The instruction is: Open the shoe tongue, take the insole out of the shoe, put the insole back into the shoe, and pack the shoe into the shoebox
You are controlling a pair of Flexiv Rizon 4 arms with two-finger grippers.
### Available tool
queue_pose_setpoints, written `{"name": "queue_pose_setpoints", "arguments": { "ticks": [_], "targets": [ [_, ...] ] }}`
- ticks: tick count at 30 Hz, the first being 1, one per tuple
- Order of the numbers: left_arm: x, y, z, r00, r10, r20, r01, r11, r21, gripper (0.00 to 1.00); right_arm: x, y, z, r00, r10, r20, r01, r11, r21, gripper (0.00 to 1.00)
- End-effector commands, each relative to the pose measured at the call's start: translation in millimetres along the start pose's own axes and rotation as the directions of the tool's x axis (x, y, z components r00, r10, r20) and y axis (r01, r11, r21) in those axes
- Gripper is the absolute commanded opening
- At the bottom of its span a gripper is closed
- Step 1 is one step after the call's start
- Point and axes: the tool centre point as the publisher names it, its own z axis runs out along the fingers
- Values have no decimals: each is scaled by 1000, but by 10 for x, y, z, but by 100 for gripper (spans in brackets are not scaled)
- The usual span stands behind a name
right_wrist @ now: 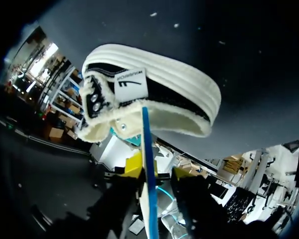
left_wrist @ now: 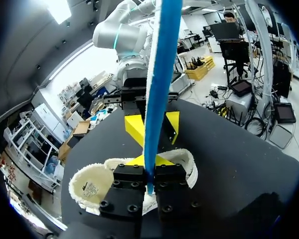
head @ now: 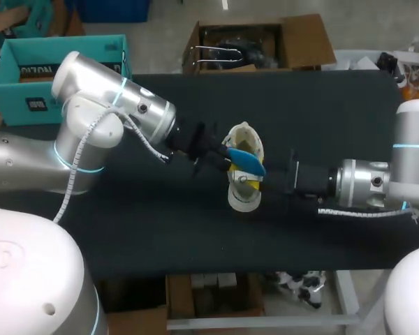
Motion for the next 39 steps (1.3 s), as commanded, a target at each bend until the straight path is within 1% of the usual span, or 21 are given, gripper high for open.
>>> {"name": "queue_pose_setpoints", "arguments": {
  "ticks": [1,4,10,19,21,22,24,29,35,39],
  "targets": [
    [-34,-28,-25,999,15,-29,-16,1000,-18,0,-48,-135,-70,1000,-5,-19,3,995,-104,33],
    [-64,7,-35,999,22,-34,-23,999,-26,0,-62,-136,-51,999,-6,-32,1,992,-127,29],
    [-79,75,-53,998,31,-60,-34,999,-41,0,-62,-97,21,999,2,-48,-9,989,-150,27],
    [-84,167,-39,995,31,-98,-34,999,-31,0,1,-28,119,998,-7,-58,-4,983,-185,22],
    [-94,189,-45,994,31,-102,-34,999,-32,0,18,-8,149,998,-17,-58,4,977,-213,21],
    [-99,198,-44,994,30,-108,-34,999,-34,0,26,0,167,998,-24,-59,10,975,-222,17],
    [-114,220,-33,993,29,-113,-33,999,-39,0,37,12,201,998,-35,-60,19,967,-254,0],
    [-153,264,7,992,29,-121,-34,999,-40,0,52,72,253,997,-53,-59,34,958,-285,0],
    [-189,325,62,990,25,-135,-31,999,-43,0,57,181,260,997,-55,-62,34,953,-301,0],
    [-179,354,87,989,20,-145,-26,999,-38,0,74,265,226,996,-57,-66,35,955,-295,0]
  ]
}}
